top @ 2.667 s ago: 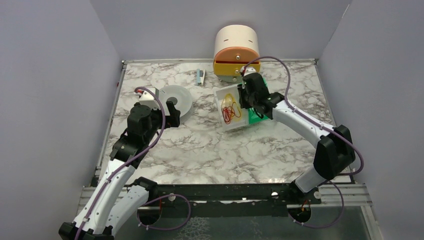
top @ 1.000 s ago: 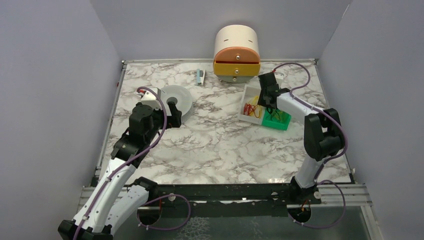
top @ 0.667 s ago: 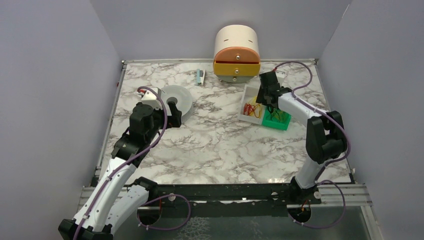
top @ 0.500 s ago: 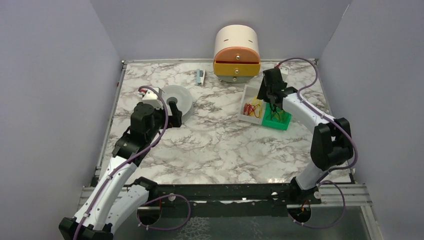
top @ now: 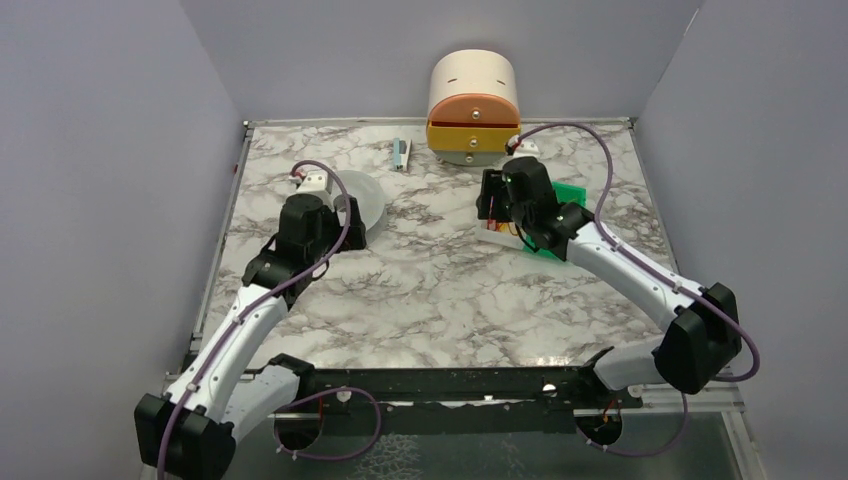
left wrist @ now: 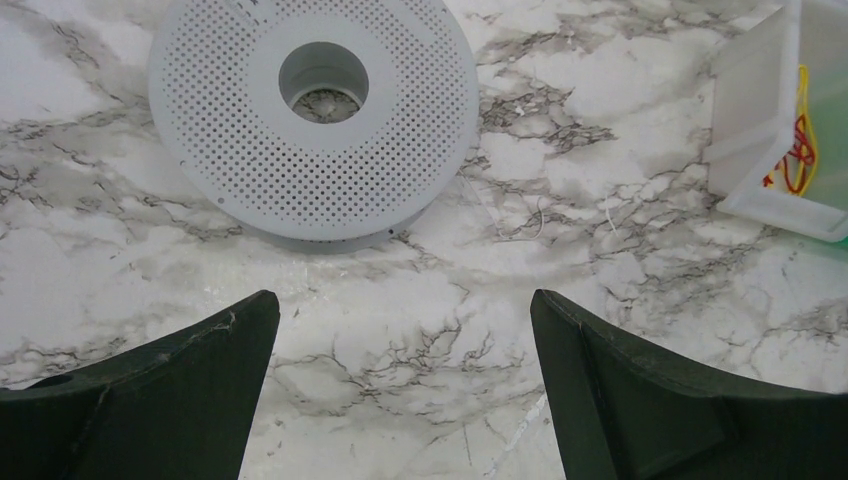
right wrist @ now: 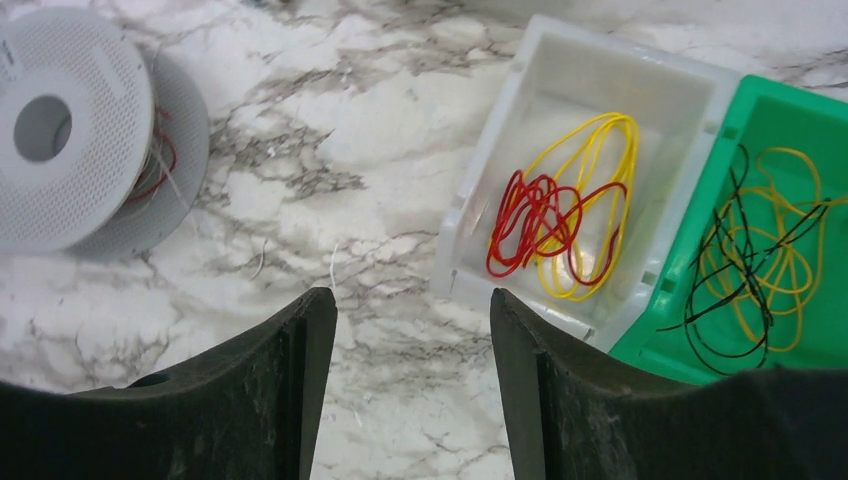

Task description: Wrap the cables

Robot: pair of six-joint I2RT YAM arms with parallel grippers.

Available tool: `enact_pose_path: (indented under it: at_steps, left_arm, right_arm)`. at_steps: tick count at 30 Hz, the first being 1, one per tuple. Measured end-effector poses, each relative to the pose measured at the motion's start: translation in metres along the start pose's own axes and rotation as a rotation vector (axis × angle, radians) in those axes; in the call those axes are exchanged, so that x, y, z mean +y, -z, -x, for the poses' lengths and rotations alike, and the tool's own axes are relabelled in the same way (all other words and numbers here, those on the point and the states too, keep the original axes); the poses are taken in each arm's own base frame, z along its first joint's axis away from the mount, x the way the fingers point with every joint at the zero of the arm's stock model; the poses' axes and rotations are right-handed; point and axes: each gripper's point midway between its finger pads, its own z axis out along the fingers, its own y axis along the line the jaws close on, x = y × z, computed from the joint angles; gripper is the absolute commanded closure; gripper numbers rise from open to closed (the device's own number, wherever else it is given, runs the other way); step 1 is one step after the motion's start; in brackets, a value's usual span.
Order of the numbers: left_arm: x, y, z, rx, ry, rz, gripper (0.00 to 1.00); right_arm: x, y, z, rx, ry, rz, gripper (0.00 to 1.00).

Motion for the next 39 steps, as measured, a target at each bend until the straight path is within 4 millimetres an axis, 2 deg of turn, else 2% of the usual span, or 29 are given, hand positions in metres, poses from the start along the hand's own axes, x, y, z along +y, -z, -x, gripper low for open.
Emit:
enact_pose_path:
  at_steps: [5, 8, 12, 15, 19, 20, 23, 24, 29, 39]
  left_arm:
    - [0.003, -0.026, -0.018, 0.107, -0.006, 0.038, 0.01]
    - [0.001, -0.039, -0.013, 0.128, -0.010, 0.051, 0.01]
    - [0.001, -0.056, 0.004, 0.128, -0.015, 0.086, 0.06]
    - [0.005, -0.071, 0.012, 0.136, -0.011, 0.116, 0.20]
    - [0.018, -0.096, 0.020, 0.165, 0.001, 0.164, 0.48]
    - [0.022, -0.101, 0.021, 0.173, 0.007, 0.176, 0.56]
    - [0.036, -0.115, 0.025, 0.188, 0.024, 0.211, 0.92]
    - [0.041, -0.119, 0.025, 0.192, 0.033, 0.221, 1.00]
    - [0.057, -0.139, 0.027, 0.219, 0.057, 0.261, 1.00]
    - [0.066, -0.178, -0.002, 0.344, 0.049, 0.276, 1.00]
  right_arm:
    - [0.011, 0.015, -0.025, 0.033, 0.039, 0.091, 0.40]
    - [0.009, 0.025, -0.040, 0.054, 0.050, 0.127, 0.43]
    - [0.011, 0.040, -0.046, 0.050, 0.044, 0.181, 0.46]
    - [0.012, 0.052, -0.047, 0.037, 0.035, 0.222, 0.47]
    - [0.013, 0.063, -0.052, 0.036, 0.029, 0.259, 0.48]
    - [0.013, 0.066, -0.054, 0.037, 0.027, 0.267, 0.49]
    - [0.012, 0.073, -0.058, 0.034, 0.021, 0.288, 0.51]
    - [0.012, 0.076, -0.058, 0.032, 0.019, 0.296, 0.51]
    - [0.014, 0.084, -0.059, 0.024, 0.014, 0.327, 0.51]
    - [0.016, 0.087, -0.065, 0.034, 0.013, 0.351, 0.51]
